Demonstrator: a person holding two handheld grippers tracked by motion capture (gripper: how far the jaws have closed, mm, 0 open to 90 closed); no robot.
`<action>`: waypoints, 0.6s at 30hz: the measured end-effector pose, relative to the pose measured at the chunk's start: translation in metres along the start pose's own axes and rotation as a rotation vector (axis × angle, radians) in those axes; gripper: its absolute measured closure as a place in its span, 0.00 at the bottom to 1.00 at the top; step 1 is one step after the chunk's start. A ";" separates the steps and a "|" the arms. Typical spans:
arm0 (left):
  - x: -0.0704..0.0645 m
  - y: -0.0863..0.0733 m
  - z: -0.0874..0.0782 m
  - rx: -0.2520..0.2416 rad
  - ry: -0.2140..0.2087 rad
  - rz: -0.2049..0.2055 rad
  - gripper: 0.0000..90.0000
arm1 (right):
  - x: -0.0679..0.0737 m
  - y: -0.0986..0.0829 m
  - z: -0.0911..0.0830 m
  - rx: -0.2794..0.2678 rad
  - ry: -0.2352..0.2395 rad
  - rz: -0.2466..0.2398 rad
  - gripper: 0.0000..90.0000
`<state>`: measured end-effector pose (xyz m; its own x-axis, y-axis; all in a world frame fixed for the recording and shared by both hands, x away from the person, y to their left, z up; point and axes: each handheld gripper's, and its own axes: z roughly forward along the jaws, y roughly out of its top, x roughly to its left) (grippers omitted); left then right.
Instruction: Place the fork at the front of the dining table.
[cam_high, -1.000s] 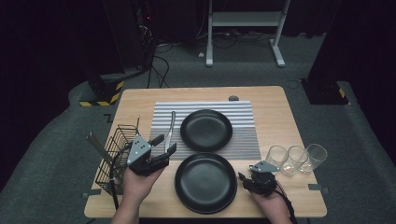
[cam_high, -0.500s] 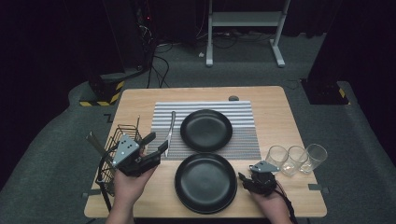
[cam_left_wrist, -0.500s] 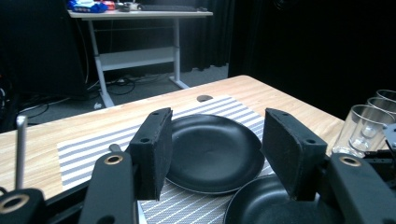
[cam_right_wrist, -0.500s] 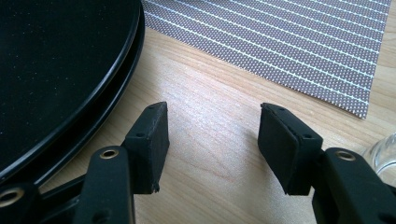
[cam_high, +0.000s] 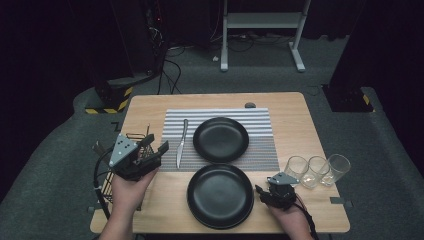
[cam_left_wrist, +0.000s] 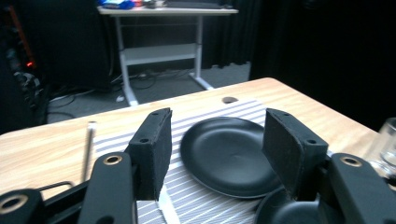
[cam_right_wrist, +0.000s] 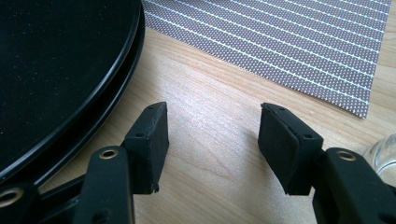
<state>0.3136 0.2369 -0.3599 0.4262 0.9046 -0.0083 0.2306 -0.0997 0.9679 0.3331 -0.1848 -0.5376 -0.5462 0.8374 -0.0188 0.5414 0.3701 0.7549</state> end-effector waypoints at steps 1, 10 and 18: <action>0.000 0.000 0.000 0.000 0.000 0.000 0.48 | 0.000 0.000 0.000 0.000 0.000 0.000 0.47; 0.021 0.008 0.004 0.012 0.100 0.003 0.49 | 0.000 0.000 0.000 0.000 0.009 -0.002 0.46; 0.034 0.006 0.002 0.046 0.125 0.008 0.52 | 0.000 0.000 0.000 0.000 0.009 -0.003 0.46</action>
<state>0.3308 0.2660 -0.3552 0.3162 0.9481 0.0335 0.2684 -0.1233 0.9554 0.3330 -0.1852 -0.5377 -0.5533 0.8329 -0.0155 0.5400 0.3728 0.7546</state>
